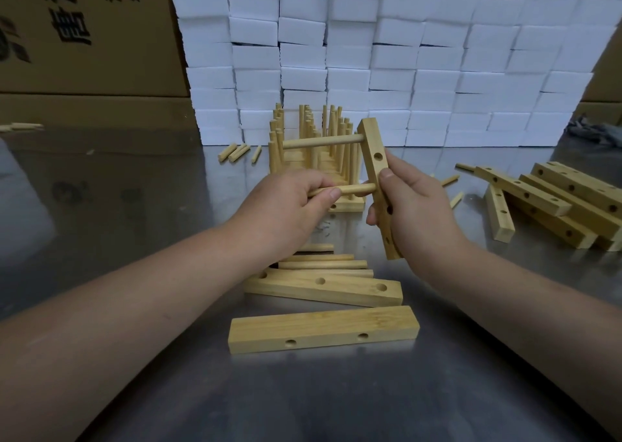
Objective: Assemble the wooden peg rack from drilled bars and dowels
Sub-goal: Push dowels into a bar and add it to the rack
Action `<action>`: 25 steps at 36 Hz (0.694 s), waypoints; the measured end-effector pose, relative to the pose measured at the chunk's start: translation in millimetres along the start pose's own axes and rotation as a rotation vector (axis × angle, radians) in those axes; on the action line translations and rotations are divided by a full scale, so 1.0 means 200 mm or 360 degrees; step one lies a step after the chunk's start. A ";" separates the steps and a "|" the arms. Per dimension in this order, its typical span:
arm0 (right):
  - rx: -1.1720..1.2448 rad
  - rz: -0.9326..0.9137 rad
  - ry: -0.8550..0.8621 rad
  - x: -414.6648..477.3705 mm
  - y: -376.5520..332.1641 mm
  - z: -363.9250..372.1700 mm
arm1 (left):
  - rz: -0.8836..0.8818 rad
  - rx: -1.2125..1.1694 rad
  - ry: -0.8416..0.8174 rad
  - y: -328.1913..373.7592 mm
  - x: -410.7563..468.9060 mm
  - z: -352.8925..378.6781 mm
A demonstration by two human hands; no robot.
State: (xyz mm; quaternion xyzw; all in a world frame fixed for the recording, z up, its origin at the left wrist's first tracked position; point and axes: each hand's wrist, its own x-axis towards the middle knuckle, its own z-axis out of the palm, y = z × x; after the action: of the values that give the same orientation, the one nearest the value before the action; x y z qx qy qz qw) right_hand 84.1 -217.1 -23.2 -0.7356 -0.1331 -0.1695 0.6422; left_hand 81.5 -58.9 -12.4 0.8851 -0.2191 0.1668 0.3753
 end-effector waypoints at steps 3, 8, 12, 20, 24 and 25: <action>-0.0079 -0.0030 0.0024 0.00 0.00 0.00 | -0.0105 -0.0037 -0.0030 0.01 0.00 0.00; -0.0171 -0.0063 -0.0019 -0.01 -0.01 -0.01 | -0.0224 -0.0071 -0.0072 0.01 0.01 -0.01; -0.0312 -0.0041 -0.0123 0.00 -0.01 -0.02 | -0.0325 -0.0133 -0.0064 0.00 0.02 -0.01; -0.0073 0.0156 -0.0094 0.01 0.01 0.00 | -0.0403 -0.0247 0.0000 -0.02 0.06 -0.03; 0.0103 0.0205 0.0088 0.03 0.02 0.00 | -0.0556 -0.0290 -0.0021 -0.05 0.08 -0.05; 0.0102 0.0216 0.0151 0.04 0.02 -0.01 | -0.0572 -0.0230 -0.0074 -0.05 0.07 -0.06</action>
State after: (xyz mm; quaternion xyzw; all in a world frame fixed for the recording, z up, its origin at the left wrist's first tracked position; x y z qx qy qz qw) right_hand 93.0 -218.8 -23.0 -0.7132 -0.0576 -0.1558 0.6810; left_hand 97.3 -47.9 -3.3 0.8842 -0.0776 0.0605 0.4566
